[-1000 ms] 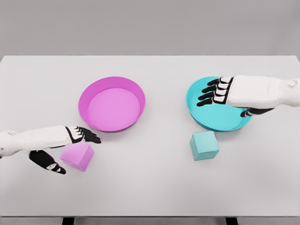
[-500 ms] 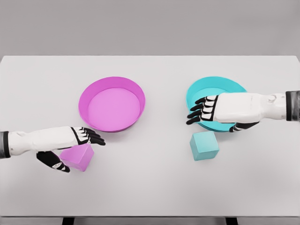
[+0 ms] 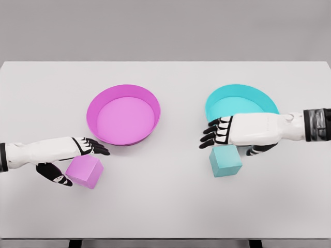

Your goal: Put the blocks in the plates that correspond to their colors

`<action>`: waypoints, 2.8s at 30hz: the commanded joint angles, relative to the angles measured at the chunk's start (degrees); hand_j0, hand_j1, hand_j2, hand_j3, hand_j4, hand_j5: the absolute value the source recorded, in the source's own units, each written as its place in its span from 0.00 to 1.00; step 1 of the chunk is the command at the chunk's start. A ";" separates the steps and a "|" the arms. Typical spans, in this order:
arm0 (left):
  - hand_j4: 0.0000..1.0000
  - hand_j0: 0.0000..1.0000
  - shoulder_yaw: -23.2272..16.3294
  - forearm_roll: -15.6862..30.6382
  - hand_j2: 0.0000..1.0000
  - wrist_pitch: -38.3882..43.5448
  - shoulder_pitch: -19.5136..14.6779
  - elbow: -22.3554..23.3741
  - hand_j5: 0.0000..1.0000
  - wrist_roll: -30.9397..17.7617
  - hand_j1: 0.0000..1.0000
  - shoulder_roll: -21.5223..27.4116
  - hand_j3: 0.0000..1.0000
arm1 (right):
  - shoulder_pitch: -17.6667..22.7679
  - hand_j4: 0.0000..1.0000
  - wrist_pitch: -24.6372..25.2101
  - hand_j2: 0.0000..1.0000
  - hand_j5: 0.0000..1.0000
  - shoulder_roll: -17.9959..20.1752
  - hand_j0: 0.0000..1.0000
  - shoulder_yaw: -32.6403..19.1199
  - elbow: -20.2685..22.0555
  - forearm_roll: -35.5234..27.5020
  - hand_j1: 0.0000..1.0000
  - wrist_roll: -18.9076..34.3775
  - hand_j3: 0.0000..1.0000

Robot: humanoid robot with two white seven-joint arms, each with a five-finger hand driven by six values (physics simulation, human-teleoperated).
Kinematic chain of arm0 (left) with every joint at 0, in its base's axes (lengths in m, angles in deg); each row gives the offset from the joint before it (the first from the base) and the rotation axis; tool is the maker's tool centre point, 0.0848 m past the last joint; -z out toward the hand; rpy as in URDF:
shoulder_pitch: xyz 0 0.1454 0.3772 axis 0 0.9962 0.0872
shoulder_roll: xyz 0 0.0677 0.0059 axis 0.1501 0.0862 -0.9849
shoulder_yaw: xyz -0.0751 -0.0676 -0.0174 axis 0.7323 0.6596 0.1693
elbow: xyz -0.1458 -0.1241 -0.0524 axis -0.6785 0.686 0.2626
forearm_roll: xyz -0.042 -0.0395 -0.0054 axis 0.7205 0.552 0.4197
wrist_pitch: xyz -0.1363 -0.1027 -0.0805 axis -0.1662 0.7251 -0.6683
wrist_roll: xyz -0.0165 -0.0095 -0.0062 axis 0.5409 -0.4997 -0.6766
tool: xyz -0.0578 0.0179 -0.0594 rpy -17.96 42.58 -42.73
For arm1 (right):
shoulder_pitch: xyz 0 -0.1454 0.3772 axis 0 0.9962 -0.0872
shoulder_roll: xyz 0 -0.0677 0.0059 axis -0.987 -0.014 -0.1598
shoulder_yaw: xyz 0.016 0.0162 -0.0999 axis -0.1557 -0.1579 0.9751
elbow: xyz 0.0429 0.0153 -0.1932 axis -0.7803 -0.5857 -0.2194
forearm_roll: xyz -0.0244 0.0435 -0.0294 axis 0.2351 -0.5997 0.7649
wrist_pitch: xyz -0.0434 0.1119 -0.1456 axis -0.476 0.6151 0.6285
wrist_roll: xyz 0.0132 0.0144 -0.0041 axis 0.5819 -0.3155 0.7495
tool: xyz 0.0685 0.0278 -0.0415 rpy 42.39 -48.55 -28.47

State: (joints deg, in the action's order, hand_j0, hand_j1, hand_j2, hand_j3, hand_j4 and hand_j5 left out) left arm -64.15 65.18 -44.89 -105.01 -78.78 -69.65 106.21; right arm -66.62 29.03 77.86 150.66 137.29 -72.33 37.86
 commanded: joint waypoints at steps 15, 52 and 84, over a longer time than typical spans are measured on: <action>0.97 0.97 -0.42 -2.35 0.97 0.10 0.09 2.53 0.97 0.02 0.97 -1.78 0.97 | 1.23 1.00 0.04 1.00 1.00 -0.29 1.00 0.71 -1.22 0.42 1.00 3.06 1.00; 0.47 0.47 1.34 2.04 0.47 0.10 -9.14 2.27 0.47 -0.25 0.47 -3.54 0.47 | 4.22 1.00 0.04 1.00 1.00 -6.36 1.00 0.27 -6.67 3.50 1.00 4.03 1.00; 1.00 1.00 4.50 -2.53 1.00 0.10 -13.27 19.84 1.00 -0.33 1.00 -5.12 1.00 | 5.54 0.83 0.04 0.83 0.83 -8.64 0.83 0.01 -9.13 6.05 0.83 5.09 0.83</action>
State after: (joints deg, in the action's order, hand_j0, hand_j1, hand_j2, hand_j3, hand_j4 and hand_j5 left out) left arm -59.45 62.23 -44.82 -117.75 -59.56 -70.00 100.92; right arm -60.91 29.21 69.30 150.56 128.11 -66.91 42.32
